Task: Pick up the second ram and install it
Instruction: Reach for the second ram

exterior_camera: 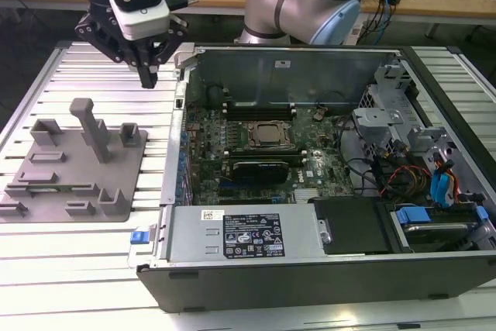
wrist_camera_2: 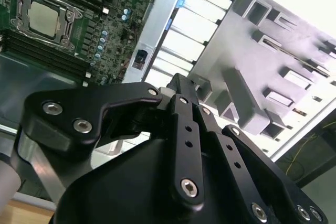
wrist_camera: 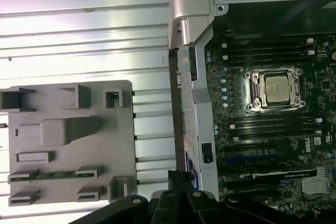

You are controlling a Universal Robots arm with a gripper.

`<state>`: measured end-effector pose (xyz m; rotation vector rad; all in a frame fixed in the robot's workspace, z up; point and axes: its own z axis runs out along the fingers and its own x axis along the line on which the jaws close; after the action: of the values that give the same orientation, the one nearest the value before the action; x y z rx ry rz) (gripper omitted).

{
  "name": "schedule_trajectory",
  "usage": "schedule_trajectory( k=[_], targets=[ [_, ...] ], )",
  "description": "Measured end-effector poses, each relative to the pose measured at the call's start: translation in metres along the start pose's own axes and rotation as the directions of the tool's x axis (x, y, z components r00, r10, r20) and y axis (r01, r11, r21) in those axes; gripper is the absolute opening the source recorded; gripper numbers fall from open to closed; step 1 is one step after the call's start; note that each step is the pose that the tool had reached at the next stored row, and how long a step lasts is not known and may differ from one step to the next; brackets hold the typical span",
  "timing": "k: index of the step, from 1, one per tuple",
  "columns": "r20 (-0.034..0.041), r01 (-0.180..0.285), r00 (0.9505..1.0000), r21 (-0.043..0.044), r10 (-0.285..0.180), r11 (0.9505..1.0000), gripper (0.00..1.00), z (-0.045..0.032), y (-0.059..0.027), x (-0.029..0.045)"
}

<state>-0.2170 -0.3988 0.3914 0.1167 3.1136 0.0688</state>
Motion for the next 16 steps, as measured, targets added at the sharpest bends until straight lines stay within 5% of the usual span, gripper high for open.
schedule_trajectory(
  k=[8, 16],
  targets=[
    [0.0004, 0.0, 1.0, -0.0001, 0.0, 1.0, 0.08, -0.0001, -0.0012, 0.0161],
    [0.0009, 0.0, 1.0, -0.0001, 0.0, 1.0, 0.08, -0.0001, -0.0031, 0.0402]
  ],
)
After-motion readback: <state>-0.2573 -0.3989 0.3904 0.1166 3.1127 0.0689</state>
